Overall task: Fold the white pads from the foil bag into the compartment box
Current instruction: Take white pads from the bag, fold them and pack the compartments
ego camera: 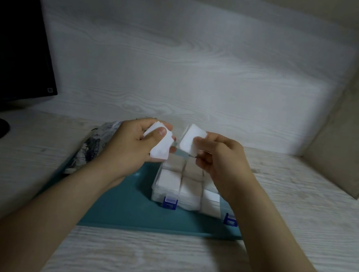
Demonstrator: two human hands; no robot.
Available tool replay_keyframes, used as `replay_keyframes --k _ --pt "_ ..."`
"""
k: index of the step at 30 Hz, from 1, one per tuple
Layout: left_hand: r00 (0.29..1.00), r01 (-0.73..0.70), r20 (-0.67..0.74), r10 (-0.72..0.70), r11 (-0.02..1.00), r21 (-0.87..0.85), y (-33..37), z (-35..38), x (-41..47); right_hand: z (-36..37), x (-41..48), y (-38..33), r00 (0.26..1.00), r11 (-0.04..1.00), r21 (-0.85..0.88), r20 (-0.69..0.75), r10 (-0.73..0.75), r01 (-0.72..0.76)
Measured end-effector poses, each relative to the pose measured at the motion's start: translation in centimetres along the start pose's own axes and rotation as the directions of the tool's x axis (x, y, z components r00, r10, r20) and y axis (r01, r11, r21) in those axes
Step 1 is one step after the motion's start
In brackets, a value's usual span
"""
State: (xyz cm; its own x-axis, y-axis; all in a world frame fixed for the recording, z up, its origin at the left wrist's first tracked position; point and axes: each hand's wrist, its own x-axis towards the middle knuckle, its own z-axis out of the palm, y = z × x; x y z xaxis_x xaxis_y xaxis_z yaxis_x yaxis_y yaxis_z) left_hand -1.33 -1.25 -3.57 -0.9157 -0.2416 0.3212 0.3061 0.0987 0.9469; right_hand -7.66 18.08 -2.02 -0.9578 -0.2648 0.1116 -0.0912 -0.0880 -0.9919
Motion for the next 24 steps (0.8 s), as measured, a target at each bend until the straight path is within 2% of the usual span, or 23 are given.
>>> replay_keyframes --k 2,4,9,18,24 --pt "0.999 0.033 0.022 -0.032 0.999 -0.033 0.0 0.16 -0.01 0.24 -0.27 -0.14 0.992 0.996 0.082 0.124 0.016 -0.027" --pt "0.995 0.091 0.058 -0.086 0.993 -0.08 0.17 0.53 -0.14 0.5 -0.45 0.16 0.983 0.999 0.039 0.18 -0.022 0.015" --pt "0.977 0.213 0.087 -0.197 0.948 -0.238 0.9 0.91 -0.34 0.79 -0.89 0.19 0.991 0.985 -0.126 0.079 -0.11 0.12" --pt "0.966 0.164 0.217 -0.142 0.983 -0.087 0.46 0.61 -0.14 0.67 -0.89 0.31 0.973 0.955 -0.203 0.12 -0.196 0.217" --pt "0.97 0.131 0.211 -0.117 0.99 -0.053 0.35 0.5 -0.04 0.57 -0.81 0.42 0.953 0.901 -0.317 0.155 -0.259 0.296"
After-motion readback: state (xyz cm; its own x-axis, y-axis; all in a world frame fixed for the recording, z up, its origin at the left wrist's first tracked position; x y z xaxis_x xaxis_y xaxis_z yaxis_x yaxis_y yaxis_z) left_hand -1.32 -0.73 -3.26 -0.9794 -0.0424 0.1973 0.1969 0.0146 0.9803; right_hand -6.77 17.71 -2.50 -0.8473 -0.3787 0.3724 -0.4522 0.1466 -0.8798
